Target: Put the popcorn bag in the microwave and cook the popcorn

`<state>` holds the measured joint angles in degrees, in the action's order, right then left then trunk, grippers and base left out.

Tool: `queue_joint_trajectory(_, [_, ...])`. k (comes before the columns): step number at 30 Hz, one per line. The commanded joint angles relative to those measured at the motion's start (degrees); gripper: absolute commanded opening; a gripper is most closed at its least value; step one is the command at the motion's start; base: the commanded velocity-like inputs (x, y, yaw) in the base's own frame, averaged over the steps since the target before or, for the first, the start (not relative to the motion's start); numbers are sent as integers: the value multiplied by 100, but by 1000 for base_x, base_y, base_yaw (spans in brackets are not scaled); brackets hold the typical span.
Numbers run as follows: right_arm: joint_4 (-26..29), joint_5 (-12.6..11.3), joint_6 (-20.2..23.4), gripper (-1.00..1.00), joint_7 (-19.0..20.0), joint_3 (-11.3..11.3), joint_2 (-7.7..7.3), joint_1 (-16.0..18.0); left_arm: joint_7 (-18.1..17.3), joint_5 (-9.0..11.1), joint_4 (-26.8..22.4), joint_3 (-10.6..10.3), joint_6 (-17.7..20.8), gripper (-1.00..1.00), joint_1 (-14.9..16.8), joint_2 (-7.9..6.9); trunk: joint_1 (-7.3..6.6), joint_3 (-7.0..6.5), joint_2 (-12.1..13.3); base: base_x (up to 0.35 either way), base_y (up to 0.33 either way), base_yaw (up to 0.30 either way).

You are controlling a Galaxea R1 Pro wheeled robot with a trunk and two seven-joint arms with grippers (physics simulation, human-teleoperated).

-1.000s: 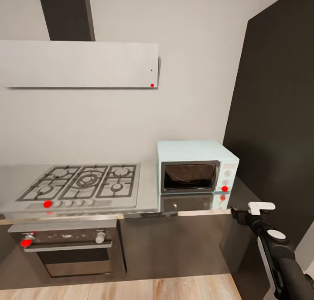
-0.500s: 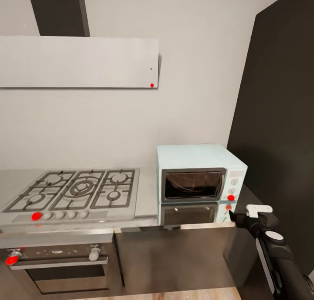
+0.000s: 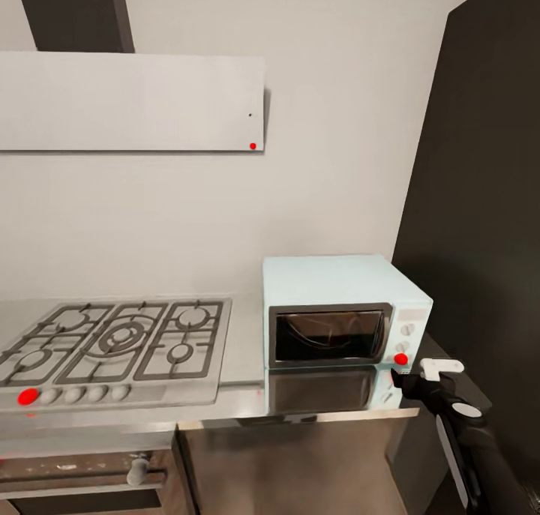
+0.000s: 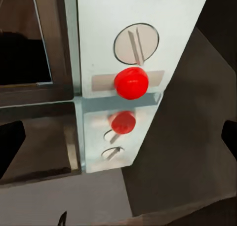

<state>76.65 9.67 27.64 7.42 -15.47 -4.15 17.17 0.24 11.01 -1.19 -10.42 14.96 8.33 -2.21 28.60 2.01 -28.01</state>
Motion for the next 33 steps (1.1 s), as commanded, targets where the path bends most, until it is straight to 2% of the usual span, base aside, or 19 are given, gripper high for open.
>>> queue_joint_trajectory(1, [-104, 61, -137, 100, 49, -9, 1, 6, 3, 59, -13, -48, 36, 100, 2, -2, 3, 12, -12, 24, -19, 0])
queue_joint_trajectory(4, [-365, 61, -618, 100, 42, -12, 2, 6, 3, 59, -13, -48, 35, 100, 2, -2, 3, 12, -12, 9, -8, 0])
queue_joint_trajectory(12, [-600, 61, -880, 100, 38, -28, 2, 6, 3, 59, -13, -48, 33, 100, 2, -3, 3, 12, -12, 19, -1, 0])
queue_joint_trajectory(21, [-946, 61, -1392, 100, 35, -109, 2, 6, 3, 59, -13, -48, 33, 100, 2, -7, 3, 12, -12, 252, -143, 0])
queue_joint_trajectory(33, [-1101, 61, -1489, 100, 33, -144, 2, 6, 3, 59, -13, -48, 33, 100, 2, -7, 3, 12, -12, 28, -16, 0])
